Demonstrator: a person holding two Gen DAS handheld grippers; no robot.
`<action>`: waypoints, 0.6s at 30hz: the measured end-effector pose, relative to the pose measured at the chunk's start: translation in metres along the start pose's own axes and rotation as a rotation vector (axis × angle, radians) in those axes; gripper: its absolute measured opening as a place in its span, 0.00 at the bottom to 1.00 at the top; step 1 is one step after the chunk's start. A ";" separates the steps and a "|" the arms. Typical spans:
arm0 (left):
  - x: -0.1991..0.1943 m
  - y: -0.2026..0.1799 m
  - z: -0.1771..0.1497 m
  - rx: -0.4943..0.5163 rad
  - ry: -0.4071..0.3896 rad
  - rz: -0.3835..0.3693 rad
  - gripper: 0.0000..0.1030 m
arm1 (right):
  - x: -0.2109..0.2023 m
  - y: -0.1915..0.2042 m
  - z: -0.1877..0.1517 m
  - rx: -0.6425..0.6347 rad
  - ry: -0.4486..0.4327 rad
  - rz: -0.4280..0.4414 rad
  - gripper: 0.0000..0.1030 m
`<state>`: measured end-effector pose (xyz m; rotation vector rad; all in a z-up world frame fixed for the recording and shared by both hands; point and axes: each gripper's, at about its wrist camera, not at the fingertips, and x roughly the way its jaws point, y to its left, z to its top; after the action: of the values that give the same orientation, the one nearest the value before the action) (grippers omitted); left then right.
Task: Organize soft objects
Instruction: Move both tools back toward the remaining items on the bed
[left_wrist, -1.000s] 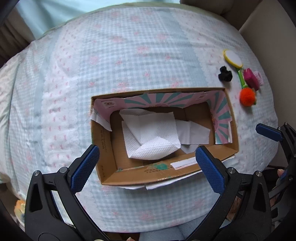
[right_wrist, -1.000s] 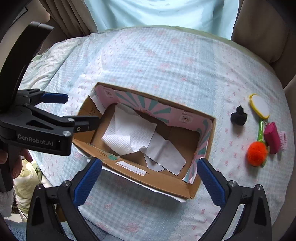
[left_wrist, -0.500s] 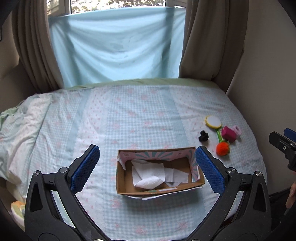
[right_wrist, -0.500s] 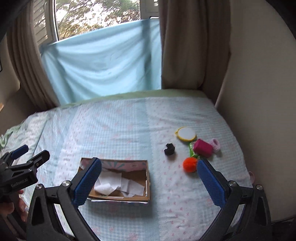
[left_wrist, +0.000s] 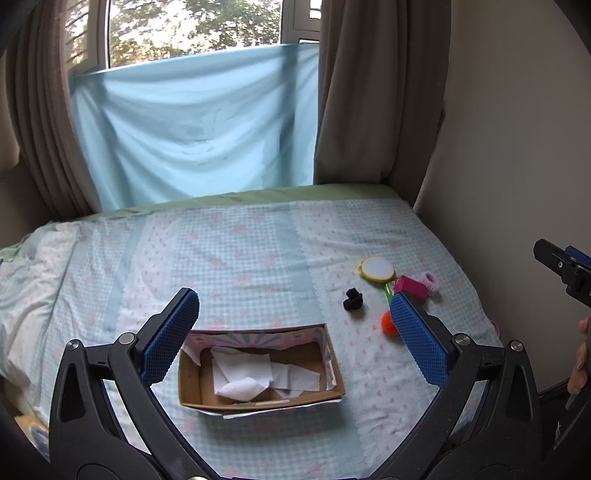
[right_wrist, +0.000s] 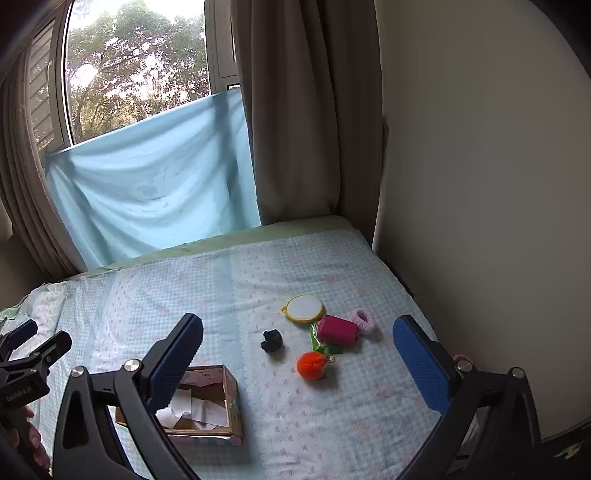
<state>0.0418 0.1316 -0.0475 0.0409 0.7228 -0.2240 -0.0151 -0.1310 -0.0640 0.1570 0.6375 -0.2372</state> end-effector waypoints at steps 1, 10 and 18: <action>0.002 -0.012 0.000 -0.006 -0.001 0.007 1.00 | 0.006 -0.011 0.002 -0.002 0.002 0.010 1.00; 0.059 -0.126 -0.008 -0.125 0.031 0.091 1.00 | 0.082 -0.114 0.026 -0.045 0.025 0.106 1.00; 0.139 -0.201 -0.026 -0.161 0.112 0.061 1.00 | 0.167 -0.171 0.031 -0.019 0.116 0.128 1.00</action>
<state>0.0817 -0.0874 -0.1508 -0.0783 0.8479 -0.1053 0.0867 -0.3301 -0.1531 0.1939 0.7422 -0.0989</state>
